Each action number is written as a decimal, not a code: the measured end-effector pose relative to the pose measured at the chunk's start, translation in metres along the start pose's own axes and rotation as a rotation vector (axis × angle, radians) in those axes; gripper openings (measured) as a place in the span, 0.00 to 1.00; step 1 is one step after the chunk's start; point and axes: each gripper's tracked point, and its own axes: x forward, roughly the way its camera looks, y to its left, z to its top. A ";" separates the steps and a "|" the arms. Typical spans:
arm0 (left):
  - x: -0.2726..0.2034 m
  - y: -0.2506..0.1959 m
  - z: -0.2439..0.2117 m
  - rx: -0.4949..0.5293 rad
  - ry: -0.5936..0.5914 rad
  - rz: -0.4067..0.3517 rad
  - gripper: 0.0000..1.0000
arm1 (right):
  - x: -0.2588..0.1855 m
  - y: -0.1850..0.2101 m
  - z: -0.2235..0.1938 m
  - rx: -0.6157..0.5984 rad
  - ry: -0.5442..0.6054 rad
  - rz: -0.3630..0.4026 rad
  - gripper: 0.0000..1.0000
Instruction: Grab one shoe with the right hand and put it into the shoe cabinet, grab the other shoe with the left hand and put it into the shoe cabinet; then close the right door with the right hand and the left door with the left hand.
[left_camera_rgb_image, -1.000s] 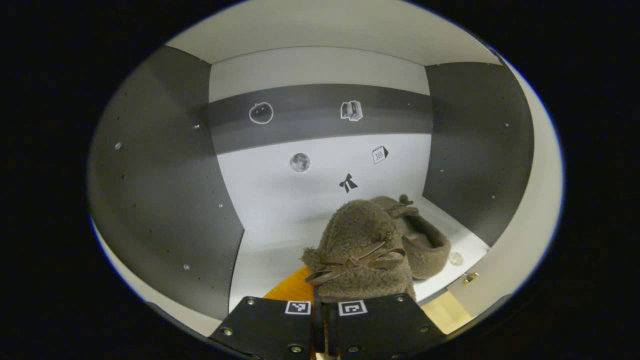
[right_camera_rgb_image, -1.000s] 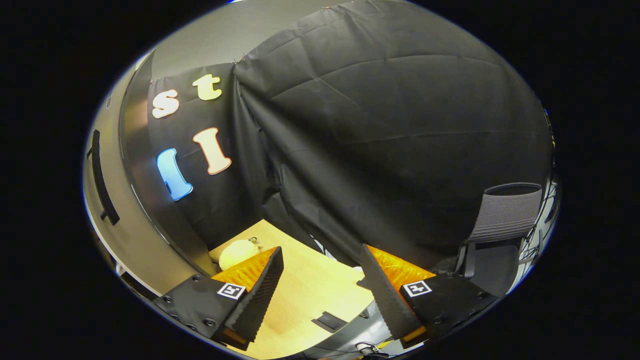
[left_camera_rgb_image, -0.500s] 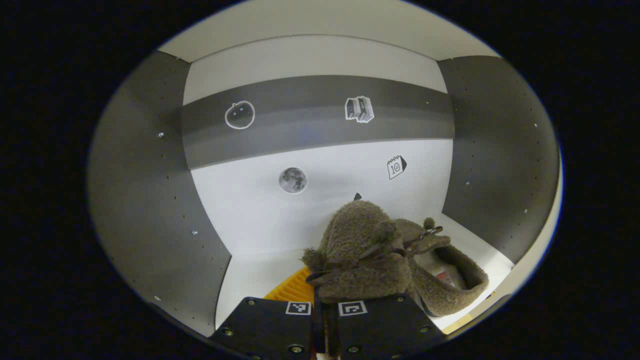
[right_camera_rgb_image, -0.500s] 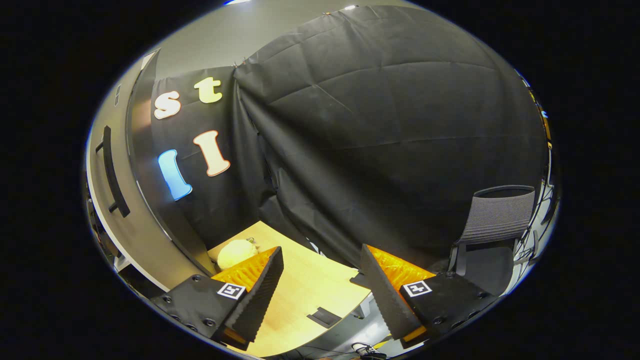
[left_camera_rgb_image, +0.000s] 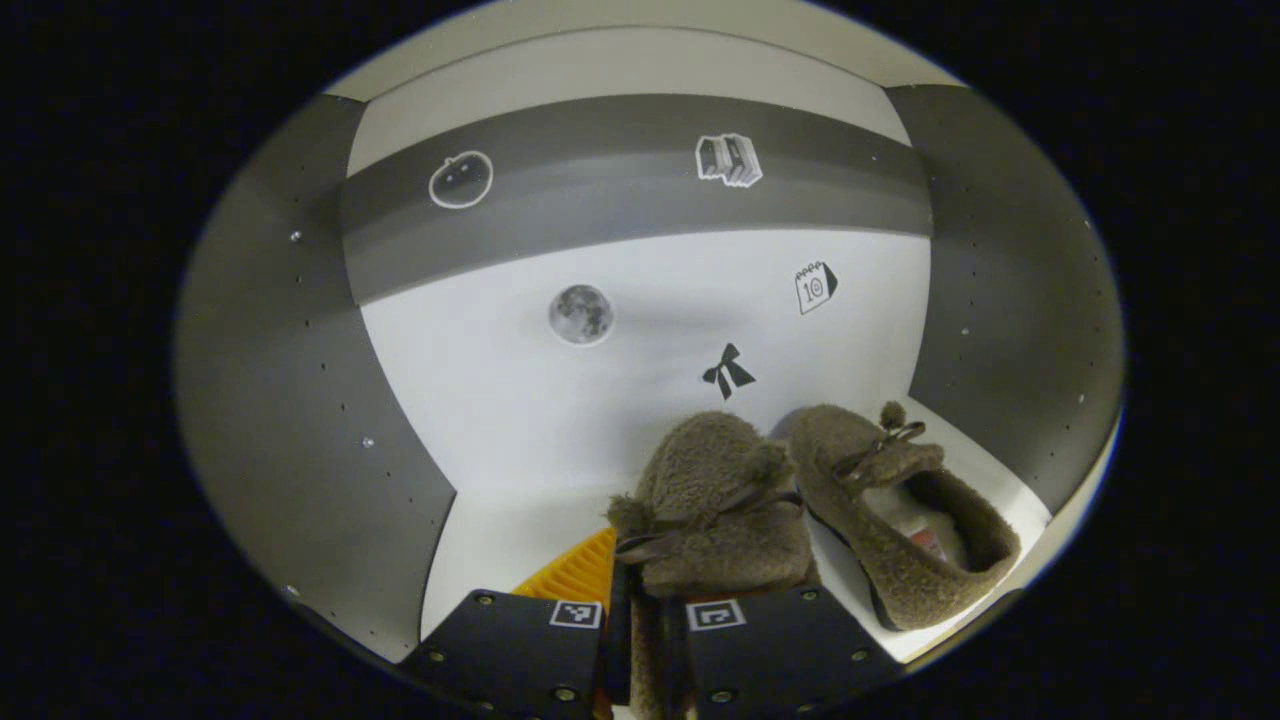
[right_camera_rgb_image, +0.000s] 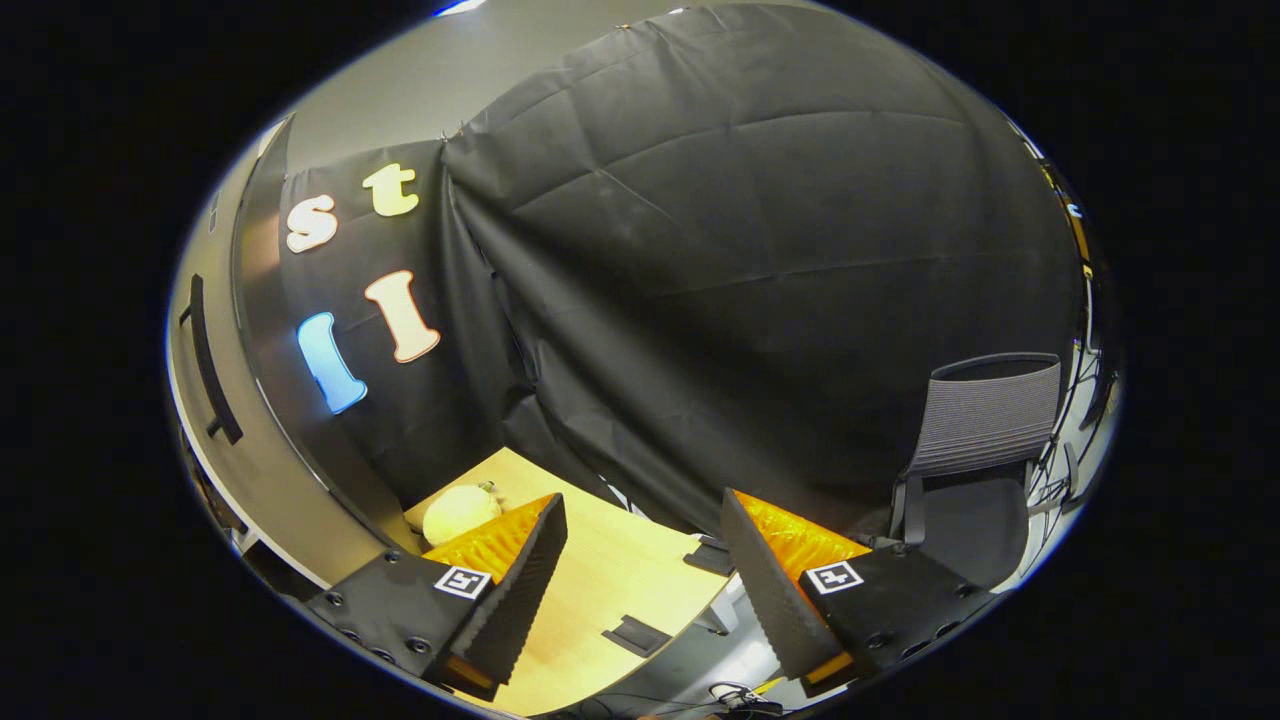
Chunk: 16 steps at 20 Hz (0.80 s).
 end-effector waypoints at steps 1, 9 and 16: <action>-0.002 0.003 -0.005 0.013 0.018 0.012 0.27 | 0.003 0.000 -0.001 -0.009 0.012 0.002 0.98; -0.089 0.015 0.010 0.043 -0.047 0.090 0.95 | 0.034 0.040 0.010 -0.082 0.039 0.157 0.99; -0.210 0.000 0.032 -0.035 -0.239 0.090 0.97 | 0.063 0.105 0.039 -0.189 0.045 0.388 0.93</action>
